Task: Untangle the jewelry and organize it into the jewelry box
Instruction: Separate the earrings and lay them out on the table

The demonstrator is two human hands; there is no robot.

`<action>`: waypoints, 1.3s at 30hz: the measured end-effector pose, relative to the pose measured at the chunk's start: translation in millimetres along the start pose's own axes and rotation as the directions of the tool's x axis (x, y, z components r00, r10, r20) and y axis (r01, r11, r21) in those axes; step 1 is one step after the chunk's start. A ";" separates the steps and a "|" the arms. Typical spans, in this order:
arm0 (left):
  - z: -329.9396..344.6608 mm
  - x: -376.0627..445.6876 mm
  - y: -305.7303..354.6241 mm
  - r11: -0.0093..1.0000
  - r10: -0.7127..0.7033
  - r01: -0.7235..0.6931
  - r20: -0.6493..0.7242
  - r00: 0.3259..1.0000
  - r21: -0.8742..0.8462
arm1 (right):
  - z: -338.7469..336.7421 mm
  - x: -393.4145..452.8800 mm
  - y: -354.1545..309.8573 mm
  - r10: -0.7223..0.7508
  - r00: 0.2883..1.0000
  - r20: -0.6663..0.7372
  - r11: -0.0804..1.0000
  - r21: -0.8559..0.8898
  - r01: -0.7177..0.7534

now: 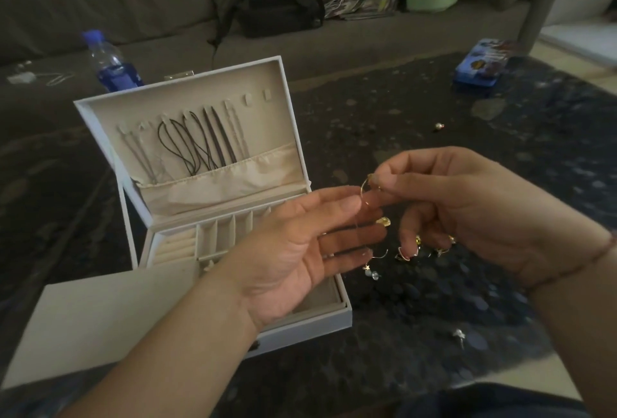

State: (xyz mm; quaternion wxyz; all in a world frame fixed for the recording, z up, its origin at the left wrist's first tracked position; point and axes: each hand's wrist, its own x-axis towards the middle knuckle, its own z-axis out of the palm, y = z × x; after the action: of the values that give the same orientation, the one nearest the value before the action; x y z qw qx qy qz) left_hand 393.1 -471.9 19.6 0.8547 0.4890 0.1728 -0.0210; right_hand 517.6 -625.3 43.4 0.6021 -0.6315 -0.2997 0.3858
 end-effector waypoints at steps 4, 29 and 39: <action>3.6 -0.2 -1.5 0.989 0.038 -0.027 -0.075 0.996 0.145 | 1.1 -1.0 1.4 -0.019 0.999 0.026 0.997 -0.072 0.021; -1.4 14.6 12.4 0.898 0.321 -0.220 -0.228 0.919 0.381 | -12.6 14.8 23.9 -0.018 1.000 0.018 0.969 -0.247 0.022; 4.3 36.6 17.9 0.782 0.328 -0.173 -0.159 0.931 0.599 | -15.1 19.1 23.9 -0.162 0.975 -0.152 0.877 -0.476 0.071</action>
State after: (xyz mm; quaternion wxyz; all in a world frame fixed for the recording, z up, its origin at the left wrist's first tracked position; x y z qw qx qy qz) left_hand 432.3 -461.3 24.9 0.6325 0.7410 0.1993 0.1053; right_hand 538.4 -619.5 17.0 0.4799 -0.7720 -0.3634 0.2041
